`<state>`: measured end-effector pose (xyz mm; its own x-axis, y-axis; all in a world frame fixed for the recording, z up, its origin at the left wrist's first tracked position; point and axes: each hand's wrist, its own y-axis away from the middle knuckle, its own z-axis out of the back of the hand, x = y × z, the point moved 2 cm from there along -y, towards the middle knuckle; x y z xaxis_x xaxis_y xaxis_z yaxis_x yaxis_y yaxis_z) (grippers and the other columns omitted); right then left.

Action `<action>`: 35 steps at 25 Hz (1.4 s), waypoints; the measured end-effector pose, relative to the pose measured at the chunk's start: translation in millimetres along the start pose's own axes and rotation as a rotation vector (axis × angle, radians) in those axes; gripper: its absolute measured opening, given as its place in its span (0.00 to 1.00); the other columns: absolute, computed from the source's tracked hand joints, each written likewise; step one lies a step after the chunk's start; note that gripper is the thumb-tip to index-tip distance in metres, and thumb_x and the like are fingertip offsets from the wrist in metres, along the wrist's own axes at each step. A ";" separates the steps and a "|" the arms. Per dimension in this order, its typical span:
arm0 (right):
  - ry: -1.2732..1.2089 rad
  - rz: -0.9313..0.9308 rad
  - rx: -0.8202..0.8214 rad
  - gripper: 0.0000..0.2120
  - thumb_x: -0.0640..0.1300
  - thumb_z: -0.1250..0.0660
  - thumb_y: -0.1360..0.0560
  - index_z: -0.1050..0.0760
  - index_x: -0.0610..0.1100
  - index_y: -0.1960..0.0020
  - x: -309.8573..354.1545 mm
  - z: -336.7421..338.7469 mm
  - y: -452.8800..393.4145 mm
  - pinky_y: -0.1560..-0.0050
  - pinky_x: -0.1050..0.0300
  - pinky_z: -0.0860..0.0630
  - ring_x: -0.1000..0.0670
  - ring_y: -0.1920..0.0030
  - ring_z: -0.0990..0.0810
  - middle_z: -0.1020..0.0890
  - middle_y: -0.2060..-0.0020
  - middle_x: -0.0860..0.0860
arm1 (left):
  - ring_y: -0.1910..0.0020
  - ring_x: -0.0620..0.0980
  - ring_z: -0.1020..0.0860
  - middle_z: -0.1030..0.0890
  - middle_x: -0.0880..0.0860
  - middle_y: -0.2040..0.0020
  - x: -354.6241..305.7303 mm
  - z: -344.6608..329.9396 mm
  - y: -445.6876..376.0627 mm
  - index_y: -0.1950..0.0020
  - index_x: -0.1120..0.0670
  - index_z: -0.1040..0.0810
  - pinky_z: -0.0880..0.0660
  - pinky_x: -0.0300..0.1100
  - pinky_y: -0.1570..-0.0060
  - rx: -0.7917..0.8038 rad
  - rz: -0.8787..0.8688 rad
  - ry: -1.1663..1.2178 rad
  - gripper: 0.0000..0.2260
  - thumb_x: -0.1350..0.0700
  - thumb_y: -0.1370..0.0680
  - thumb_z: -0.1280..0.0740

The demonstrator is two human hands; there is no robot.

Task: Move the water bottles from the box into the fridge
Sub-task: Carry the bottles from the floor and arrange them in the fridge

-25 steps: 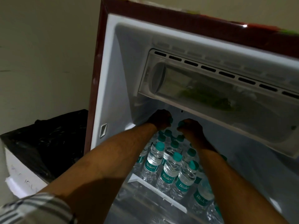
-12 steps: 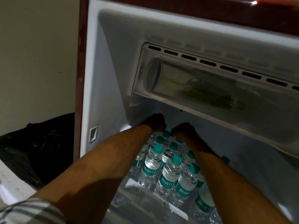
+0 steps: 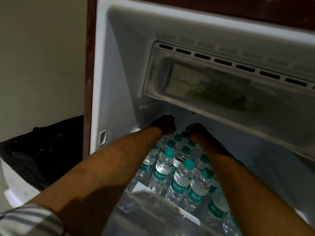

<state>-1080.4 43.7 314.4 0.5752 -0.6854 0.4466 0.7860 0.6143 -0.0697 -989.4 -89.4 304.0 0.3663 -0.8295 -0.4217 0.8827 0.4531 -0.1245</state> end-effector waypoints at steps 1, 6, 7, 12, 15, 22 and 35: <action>-0.061 0.004 -0.035 0.21 0.45 0.25 0.24 0.22 0.41 0.34 -0.1 2.2 1.7 0.38 0.52 0.23 0.43 0.38 0.21 0.23 0.34 0.43 | 0.37 0.57 0.25 0.25 0.59 0.34 -1.0 2.9 3.3 0.30 0.58 0.28 0.26 0.50 0.37 -0.017 -0.005 0.005 0.21 0.50 0.20 0.33; -0.042 0.067 -0.127 0.18 0.45 0.32 0.20 0.24 0.44 0.31 6.3 12.7 19.6 0.41 0.63 0.32 0.45 0.34 0.25 0.25 0.31 0.45 | 0.33 0.59 0.28 0.28 0.60 0.31 -7.7 17.2 28.5 0.28 0.57 0.30 0.28 0.51 0.34 -0.117 -0.026 0.024 0.22 0.53 0.21 0.32; -0.029 0.084 -0.161 0.16 0.46 0.35 0.18 0.24 0.44 0.32 6.8 14.5 27.4 0.42 0.63 0.34 0.45 0.34 0.25 0.24 0.32 0.45 | 0.32 0.59 0.29 0.28 0.60 0.30 -9.9 19.9 36.1 0.27 0.57 0.30 0.29 0.50 0.33 -0.129 -0.029 0.030 0.23 0.54 0.21 0.32; -0.029 0.092 -0.309 0.15 0.42 0.45 0.16 0.23 0.45 0.35 17.0 23.0 76.4 0.38 0.54 0.28 0.43 0.37 0.23 0.22 0.35 0.44 | 0.30 0.57 0.30 0.29 0.58 0.28 -28.1 33.3 89.6 0.24 0.55 0.32 0.32 0.46 0.30 -0.232 -0.043 0.086 0.24 0.55 0.20 0.34; -0.098 0.069 -0.363 0.16 0.44 0.40 0.17 0.25 0.49 0.31 28.0 23.4 116.9 0.36 0.53 0.27 0.45 0.34 0.25 0.25 0.31 0.47 | 0.34 0.58 0.26 0.26 0.59 0.31 -38.7 34.6 137.5 0.26 0.56 0.29 0.27 0.47 0.35 -0.292 -0.070 0.088 0.23 0.59 0.21 0.32; 0.030 0.299 -0.556 0.17 0.42 0.36 0.20 0.25 0.42 0.32 42.7 0.0 223.8 0.34 0.46 0.27 0.43 0.33 0.27 0.23 0.34 0.44 | 0.39 0.56 0.23 0.21 0.57 0.37 -34.9 24.6 267.6 0.33 0.57 0.24 0.26 0.48 0.39 -0.398 -0.198 0.099 0.17 0.59 0.22 0.34; -0.129 0.408 -0.373 0.20 0.39 0.37 0.21 0.28 0.39 0.29 53.8 -180.6 394.6 0.26 0.47 0.35 0.41 0.28 0.31 0.26 0.30 0.43 | 0.35 0.58 0.24 0.22 0.59 0.33 70.4 -81.8 478.2 0.31 0.60 0.25 0.31 0.48 0.32 -0.336 0.001 0.047 0.20 0.55 0.22 0.31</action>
<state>-698.3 178.6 149.8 0.8353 -0.3538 0.4208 0.5460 0.6233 -0.5597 -565.5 95.6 141.4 0.3464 -0.8165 -0.4618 0.7333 0.5427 -0.4096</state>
